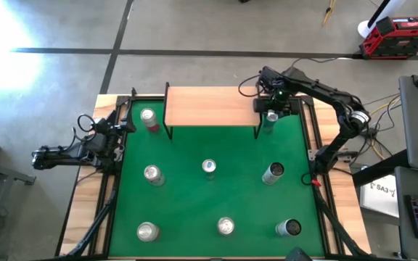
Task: Place canned beverage on shelf
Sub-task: Move the soda cans to the center of the table
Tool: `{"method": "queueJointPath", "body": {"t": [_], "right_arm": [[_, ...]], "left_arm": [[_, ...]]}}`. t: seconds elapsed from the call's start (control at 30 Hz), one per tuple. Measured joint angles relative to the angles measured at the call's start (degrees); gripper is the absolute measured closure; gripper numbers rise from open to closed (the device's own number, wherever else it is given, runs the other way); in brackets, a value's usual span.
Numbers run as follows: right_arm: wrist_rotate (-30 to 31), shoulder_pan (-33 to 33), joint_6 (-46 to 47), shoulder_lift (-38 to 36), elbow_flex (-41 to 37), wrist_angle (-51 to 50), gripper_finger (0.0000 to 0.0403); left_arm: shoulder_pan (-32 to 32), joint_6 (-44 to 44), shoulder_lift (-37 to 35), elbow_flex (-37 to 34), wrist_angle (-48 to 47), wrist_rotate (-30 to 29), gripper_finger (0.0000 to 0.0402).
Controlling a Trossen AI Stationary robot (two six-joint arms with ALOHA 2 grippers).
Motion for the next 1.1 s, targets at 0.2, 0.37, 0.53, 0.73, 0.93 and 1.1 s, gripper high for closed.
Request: {"method": "queueJointPath", "body": {"t": [0.2,0.37,0.53,0.73,0.93,1.1], "right_arm": [[0.04,0.80,3.44,-4.32,-0.05,-3.26,0.0170],[-0.13,6.16,8.67,-9.51,-0.74,-4.72,0.0170],[0.68,14.67,17.18,-14.19,-2.28,-5.02,0.0170],[3.48,26.25,27.32,-15.99,-3.53,-4.57,0.0170],[6.24,34.25,30.75,-14.89,-2.58,-0.63,0.0170],[6.78,36.77,30.11,-11.27,0.73,0.04,0.0170]], "left_arm": [[0.00,0.00,0.00,0.01,0.00,0.02,0.0013],[-0.01,0.00,-0.01,0.01,0.00,0.00,0.0013],[0.01,-0.02,-0.02,0.00,0.00,0.00,0.0013],[0.00,-0.02,-0.01,0.00,0.00,0.00,0.0013],[0.01,0.00,0.00,0.01,0.00,0.01,0.0013],[-0.01,-0.01,-0.01,0.01,0.00,0.01,0.0013]]}}
